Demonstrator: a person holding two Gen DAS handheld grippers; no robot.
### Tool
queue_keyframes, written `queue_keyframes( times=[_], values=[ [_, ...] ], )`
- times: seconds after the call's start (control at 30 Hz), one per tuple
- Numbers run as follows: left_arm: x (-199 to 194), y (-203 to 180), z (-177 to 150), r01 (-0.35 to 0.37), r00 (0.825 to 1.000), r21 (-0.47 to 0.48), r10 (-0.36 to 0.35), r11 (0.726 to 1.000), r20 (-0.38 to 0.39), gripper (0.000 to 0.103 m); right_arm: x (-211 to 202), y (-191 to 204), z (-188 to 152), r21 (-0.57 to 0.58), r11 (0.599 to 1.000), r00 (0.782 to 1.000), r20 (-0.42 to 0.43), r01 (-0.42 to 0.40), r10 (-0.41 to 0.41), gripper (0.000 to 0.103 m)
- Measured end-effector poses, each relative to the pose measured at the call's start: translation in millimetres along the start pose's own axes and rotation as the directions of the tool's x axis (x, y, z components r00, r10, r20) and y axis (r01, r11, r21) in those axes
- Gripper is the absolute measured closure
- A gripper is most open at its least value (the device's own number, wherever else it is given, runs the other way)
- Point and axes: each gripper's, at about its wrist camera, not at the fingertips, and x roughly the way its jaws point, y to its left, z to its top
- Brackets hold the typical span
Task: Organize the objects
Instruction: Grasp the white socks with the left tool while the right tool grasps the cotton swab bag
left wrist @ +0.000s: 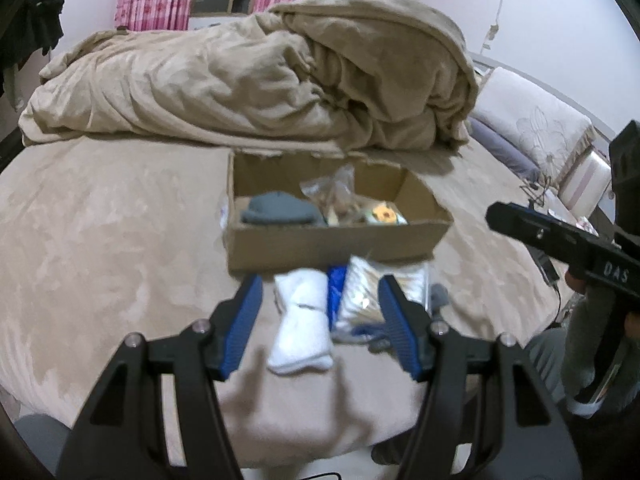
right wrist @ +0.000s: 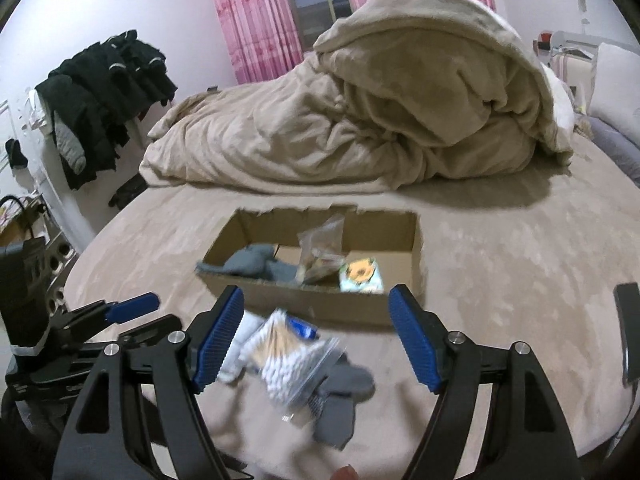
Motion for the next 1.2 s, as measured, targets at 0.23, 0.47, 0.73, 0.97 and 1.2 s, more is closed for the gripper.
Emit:
queue_keyframes(
  times=[0.23, 0.47, 0.73, 0.97, 1.2],
  values=[
    [21.8, 1.2, -17.7, -0.021, 0.999, 0.002, 0.021, 1.000, -0.050, 0.041, 31.4, 4.9, -24.4, 0.000, 1.000, 0.997, -0.083, 0.002, -0.002, 0.025],
    [55.2, 9.1, -32.4, -0.022, 0.994, -0.005, 0.022, 1.000, -0.105, 0.041, 71.5, -3.2, -46.6, 0.019, 1.000, 0.985, -0.171, 0.005, -0.001, 0.025],
    [76.7, 17.4, -47.3, -0.049, 0.990, 0.004, 0.049, 0.999, -0.134, 0.041, 78.6, 22.2, -47.7, -0.051, 0.998, 0.988, -0.151, -0.042, 0.034, 0.027],
    [69.7, 29.6, -46.0, -0.082, 0.993, -0.015, 0.081, 0.996, -0.092, 0.042, 90.2, 51.1, -49.4, -0.120, 0.990, 0.985, -0.165, -0.071, 0.051, 0.052],
    [64.9, 19.3, -43.7, -0.052, 0.997, 0.022, 0.053, 0.998, -0.063, 0.061, 78.2, 44.2, -43.6, -0.108, 0.993, 0.990, -0.137, -0.048, 0.033, 0.061]
  ],
)
